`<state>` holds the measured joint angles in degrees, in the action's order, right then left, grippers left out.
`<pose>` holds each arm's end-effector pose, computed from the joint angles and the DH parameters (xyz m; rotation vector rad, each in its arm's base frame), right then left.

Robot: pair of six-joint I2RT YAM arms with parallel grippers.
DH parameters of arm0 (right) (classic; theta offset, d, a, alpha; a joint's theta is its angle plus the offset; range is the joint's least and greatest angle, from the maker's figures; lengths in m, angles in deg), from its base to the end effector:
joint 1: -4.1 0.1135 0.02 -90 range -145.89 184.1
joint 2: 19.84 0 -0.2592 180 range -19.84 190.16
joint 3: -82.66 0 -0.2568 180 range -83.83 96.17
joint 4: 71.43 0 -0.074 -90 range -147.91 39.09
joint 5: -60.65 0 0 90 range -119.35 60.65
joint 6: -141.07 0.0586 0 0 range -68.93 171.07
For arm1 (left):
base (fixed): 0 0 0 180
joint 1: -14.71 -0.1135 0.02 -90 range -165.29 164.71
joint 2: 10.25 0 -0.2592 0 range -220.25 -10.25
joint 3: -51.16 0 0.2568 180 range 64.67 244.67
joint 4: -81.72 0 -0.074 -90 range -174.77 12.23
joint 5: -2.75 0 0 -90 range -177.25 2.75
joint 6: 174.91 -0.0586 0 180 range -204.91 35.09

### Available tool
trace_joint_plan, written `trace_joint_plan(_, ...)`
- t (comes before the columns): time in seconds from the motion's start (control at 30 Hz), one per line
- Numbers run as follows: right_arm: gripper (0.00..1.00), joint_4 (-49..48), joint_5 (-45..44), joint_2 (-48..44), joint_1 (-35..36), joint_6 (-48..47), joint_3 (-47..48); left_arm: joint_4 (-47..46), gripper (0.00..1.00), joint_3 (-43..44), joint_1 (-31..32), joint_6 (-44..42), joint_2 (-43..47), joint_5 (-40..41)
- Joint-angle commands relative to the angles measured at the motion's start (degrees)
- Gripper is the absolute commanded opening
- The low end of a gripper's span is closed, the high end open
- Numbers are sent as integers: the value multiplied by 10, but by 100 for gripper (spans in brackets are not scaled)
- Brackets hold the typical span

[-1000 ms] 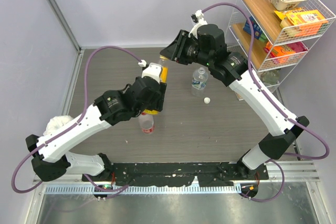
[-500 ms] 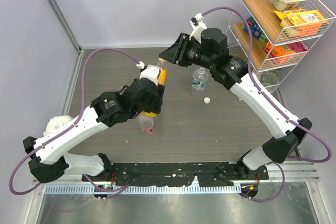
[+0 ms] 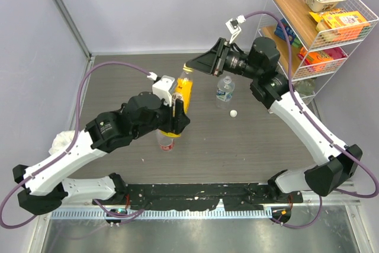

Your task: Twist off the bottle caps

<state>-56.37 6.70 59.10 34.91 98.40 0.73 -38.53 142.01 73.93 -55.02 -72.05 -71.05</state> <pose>0.2692 0.2007 0.4607 -0.3302 1.6990 1.5185 0.1338 -0.1927 0.4001 0.3744 2.1161 -0.6382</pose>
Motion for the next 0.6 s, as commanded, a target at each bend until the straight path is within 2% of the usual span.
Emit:
trace_joint_plan(0.0, 2, -146, 76, -43, -14, 63, -11, -76, 0, -11, -2, 10, 17, -81)
trace_joint_plan(0.33, 2, -368, 171, -61, -29, 173, -56, -178, 0, -48, -3, 11, 56, -219)
trace_joint_plan(0.57, 2, -397, 177, -60, -29, 187, -60, -195, 0, -63, -2, 16, 71, -229)
